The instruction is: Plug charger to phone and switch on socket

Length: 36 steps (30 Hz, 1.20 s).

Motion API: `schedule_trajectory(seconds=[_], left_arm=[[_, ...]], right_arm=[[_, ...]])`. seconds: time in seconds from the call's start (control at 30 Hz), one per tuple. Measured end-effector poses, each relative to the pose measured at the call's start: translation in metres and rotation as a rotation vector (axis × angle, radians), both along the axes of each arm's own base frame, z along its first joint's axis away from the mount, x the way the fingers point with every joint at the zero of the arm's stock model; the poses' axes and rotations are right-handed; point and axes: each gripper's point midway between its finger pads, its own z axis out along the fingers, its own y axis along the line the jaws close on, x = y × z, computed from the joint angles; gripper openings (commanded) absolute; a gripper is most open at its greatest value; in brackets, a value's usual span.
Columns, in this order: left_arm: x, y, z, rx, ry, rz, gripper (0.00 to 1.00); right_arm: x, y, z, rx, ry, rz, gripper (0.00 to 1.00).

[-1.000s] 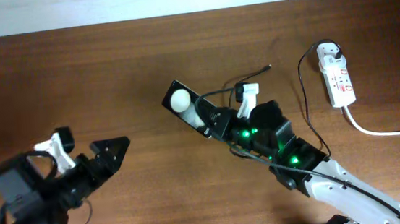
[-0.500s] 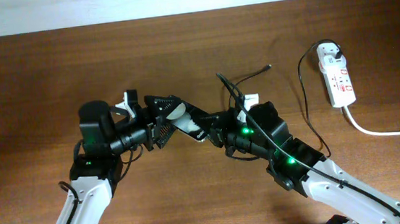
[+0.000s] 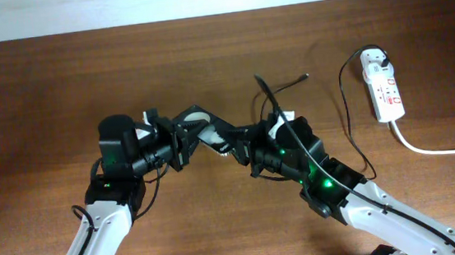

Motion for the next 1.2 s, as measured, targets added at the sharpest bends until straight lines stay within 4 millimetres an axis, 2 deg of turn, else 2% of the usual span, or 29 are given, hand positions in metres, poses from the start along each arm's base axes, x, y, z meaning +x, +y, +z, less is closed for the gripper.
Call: schedule_trajectory(seconds=[0.07,0.13,0.17,0.23,0.27,0.33,0.4,0.47,0.53,0.57,0.67,0.73,0.77,0.8,0.83,0.87,0.9,0.93,0.97,1.0,1.03,1.07,1.1,1.13,1.17,1.2], left_arm=[[-0.001,0.0,-0.002,0.002,0.013,0.004,0.0],[0.0,0.0,-0.003,0.006,0.015,0.007,0.0],[0.0,0.001,-0.005,0.023,0.002,0.009,0.0],[0.002,0.004,-0.01,0.1,-0.082,-0.013,0.0],[-0.001,0.009,-0.022,0.181,-0.101,-0.027,0.0],[-0.009,0.017,-0.046,0.289,-0.073,-0.048,0.0],[-0.01,0.019,-0.051,0.343,-0.107,-0.073,0.0],[-0.019,0.021,-0.061,0.382,-0.095,-0.11,0.0],[-0.019,0.023,-0.06,0.378,-0.116,-0.13,0.0],[-0.02,0.025,-0.06,0.371,-0.117,-0.136,0.0],[-0.034,0.02,-0.06,0.322,-0.097,-0.209,0.0],[-0.048,0.009,-0.053,0.261,-0.129,-0.3,0.0],[-0.052,0.007,-0.053,0.248,-0.125,-0.318,0.0],[-0.058,0.005,-0.053,0.233,-0.108,-0.339,0.0],[-0.06,0.004,-0.052,0.224,-0.111,-0.351,0.0],[-0.06,0.004,-0.052,0.222,-0.113,-0.354,0.0],[-0.061,0.003,-0.051,0.218,-0.116,-0.359,0.0],[-0.061,0.003,-0.051,0.216,-0.115,-0.36,0.0],[-0.061,0.003,-0.051,0.215,-0.116,-0.361,0.0],[-0.062,0.003,-0.051,0.215,-0.115,-0.361,0.0],[-0.062,0.003,-0.051,0.212,-0.115,-0.363,0.0],[-0.062,0.003,-0.051,0.211,-0.112,-0.364,0.0],[-0.063,0.003,-0.051,0.21,-0.11,-0.364,0.0],[-0.064,0.003,-0.053,0.21,-0.097,-0.365,0.0],[-0.065,0.003,-0.053,0.21,-0.09,-0.366,0.0],[-0.066,0.003,-0.054,0.208,-0.083,-0.367,0.0]], right_arm=[[0.0,0.0,-0.002,-0.014,-0.01,0.006,0.17],[-0.002,-0.001,-0.007,-0.043,-0.007,0.014,0.3],[-0.004,-0.003,-0.014,-0.071,0.013,0.018,0.52],[-0.007,-0.012,-0.034,-0.209,-0.003,0.039,0.7],[-0.013,-0.027,-0.06,-0.361,0.008,0.052,0.77],[-0.016,-0.04,-0.076,-0.518,-0.046,0.096,0.84],[-0.02,-0.049,-0.088,-0.614,-0.059,0.127,1.0],[-0.019,-0.052,-0.088,-0.627,-0.069,0.139,0.99],[-0.016,-0.056,-0.089,-0.618,-0.06,0.136,1.0],[-0.013,-0.062,-0.091,-0.653,-0.065,0.124,0.93],[-0.001,-0.07,-0.086,-0.776,-0.202,0.131,0.82],[-0.003,-0.082,-0.092,-0.873,-0.207,0.182,0.81],[-0.001,-0.1,-0.09,-0.925,-0.147,0.178,0.81],[0.002,-0.11,-0.084,-0.945,-0.114,0.17,0.8],[0.01,-0.129,-0.06,-0.966,-0.061,0.135,0.79],[0.017,-0.138,-0.048,-0.969,-0.056,0.103,0.77],[0.02,-0.159,-0.031,-0.993,0.011,0.075,0.74],[0.025,-0.171,-0.02,-1.003,0.037,0.053,0.74],[0.032,-0.179,-0.015,-1.013,0.071,0.041,0.69],[0.051,-0.184,-0.017,-1.018,0.094,0.019,0.64],[0.07,-0.186,-0.032,-1.03,0.124,0.015,0.62],[0.092,-0.184,-0.06,-1.044,0.145,0.022,0.6],[0.103,-0.181,-0.075,-1.049,0.153,0.025,0.6],[0.123,-0.177,-0.107,-1.057,0.166,0.03,0.6],[0.139,-0.175,-0.124,-1.062,0.148,0.01,0.6],[0.157,-0.173,-0.13,-1.062,0.11,-0.02,0.6]])
